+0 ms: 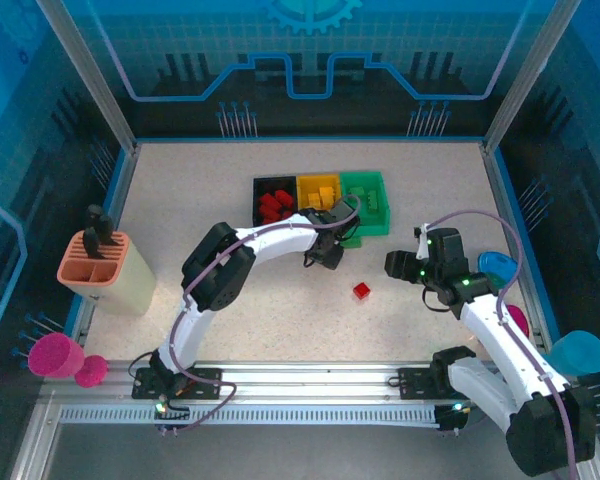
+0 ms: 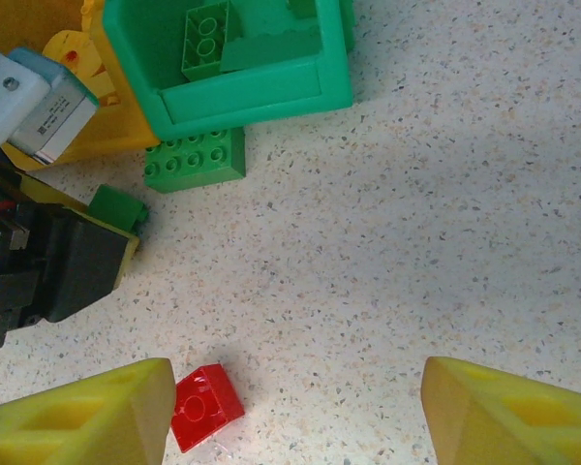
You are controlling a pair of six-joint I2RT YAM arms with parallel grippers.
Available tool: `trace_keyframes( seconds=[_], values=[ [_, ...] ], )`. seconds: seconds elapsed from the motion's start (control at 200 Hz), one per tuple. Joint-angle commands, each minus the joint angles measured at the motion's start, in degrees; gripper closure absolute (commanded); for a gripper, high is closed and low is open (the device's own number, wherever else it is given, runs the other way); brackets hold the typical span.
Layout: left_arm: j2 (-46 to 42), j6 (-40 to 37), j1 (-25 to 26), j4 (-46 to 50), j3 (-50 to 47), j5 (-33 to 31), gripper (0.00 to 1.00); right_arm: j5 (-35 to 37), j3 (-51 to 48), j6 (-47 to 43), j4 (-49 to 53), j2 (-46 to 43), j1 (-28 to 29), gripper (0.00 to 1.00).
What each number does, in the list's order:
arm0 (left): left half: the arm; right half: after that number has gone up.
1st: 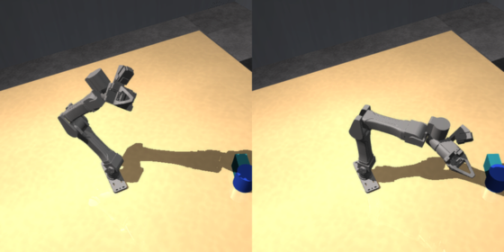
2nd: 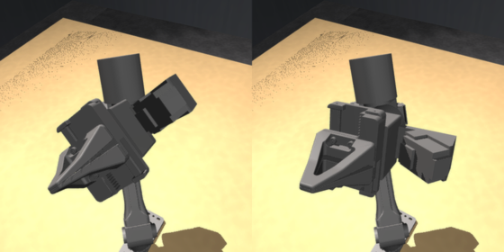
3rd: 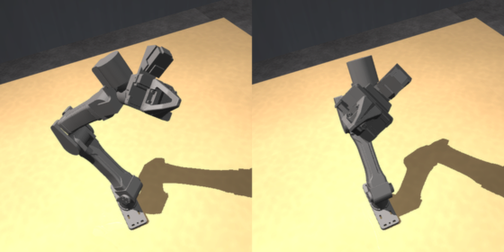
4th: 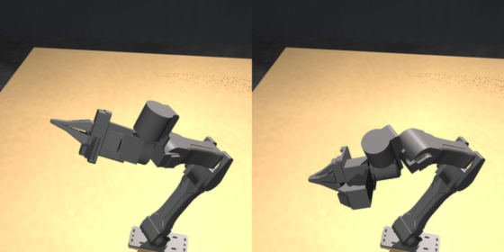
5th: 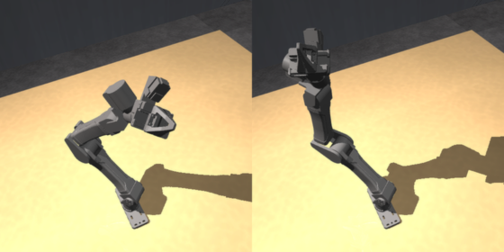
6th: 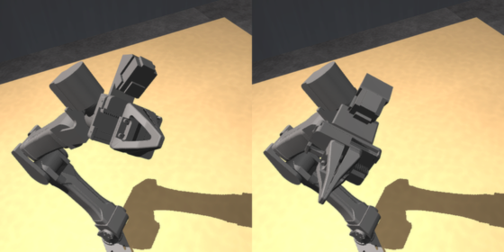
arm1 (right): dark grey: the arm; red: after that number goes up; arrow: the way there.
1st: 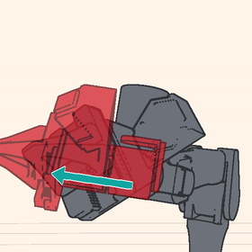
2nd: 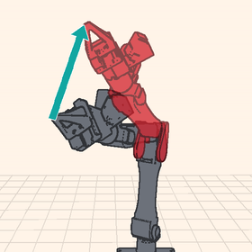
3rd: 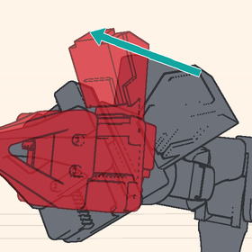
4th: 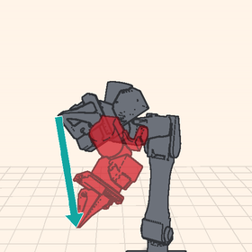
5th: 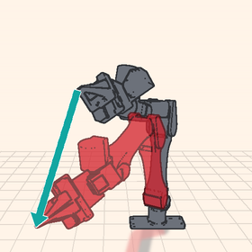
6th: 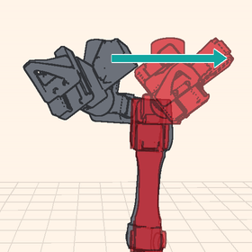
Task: Sort the legos into containers by color
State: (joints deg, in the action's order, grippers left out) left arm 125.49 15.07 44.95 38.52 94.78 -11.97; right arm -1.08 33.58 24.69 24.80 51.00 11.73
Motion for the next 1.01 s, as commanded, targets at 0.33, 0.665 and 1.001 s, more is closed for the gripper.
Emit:
trace_keyframes(
  seconds=[0.33,0.665,1.001],
  values=[
    [-5.0,-0.4,-0.1,2.6,3.1,0.1,0.65,-0.1,-0.5,0.8,-0.8,0.7,0.6,0.32],
    [-5.4,-2.1,-0.3,0.5,12.5,1.6,0.65,-0.7,-0.9,1.7,-1.4,0.8,0.7,0.32],
    [9.1,-2.6,-1.5,7.0,36.1,3.1,0.64,-0.2,-1.5,1.7,1.7,-3.4,0.8,0.33]
  ],
)
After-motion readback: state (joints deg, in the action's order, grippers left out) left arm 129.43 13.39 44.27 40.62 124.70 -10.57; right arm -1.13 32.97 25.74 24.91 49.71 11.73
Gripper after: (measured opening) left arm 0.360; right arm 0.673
